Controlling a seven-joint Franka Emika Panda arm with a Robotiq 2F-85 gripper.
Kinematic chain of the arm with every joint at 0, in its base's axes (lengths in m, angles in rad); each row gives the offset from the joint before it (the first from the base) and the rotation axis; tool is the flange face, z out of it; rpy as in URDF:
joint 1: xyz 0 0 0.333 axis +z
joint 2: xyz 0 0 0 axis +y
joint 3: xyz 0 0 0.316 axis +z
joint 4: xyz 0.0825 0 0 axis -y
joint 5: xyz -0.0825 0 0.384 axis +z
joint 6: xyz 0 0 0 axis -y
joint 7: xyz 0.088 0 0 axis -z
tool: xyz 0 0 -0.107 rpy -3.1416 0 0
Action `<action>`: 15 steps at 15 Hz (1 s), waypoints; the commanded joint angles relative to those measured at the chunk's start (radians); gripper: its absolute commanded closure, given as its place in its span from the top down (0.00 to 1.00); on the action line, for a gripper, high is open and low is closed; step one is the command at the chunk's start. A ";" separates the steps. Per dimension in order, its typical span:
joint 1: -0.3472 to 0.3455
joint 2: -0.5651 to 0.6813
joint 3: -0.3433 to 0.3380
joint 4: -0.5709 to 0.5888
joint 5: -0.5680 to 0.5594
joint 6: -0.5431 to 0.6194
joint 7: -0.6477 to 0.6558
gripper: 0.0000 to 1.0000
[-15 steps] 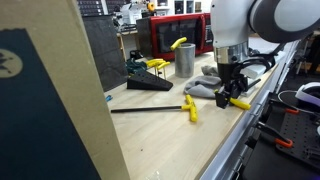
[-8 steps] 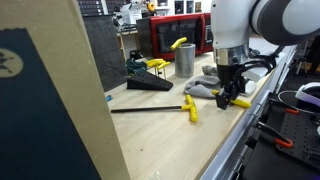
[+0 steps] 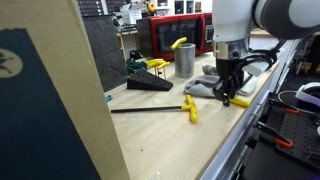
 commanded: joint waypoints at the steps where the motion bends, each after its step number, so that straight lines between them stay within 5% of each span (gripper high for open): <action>1: 0.034 -0.107 -0.015 -0.012 0.116 -0.057 -0.121 0.62; 6: 0.057 -0.182 -0.019 -0.010 0.219 -0.192 -0.285 0.98; 15: -0.074 -0.132 -0.025 -0.001 0.016 -0.192 -0.245 1.00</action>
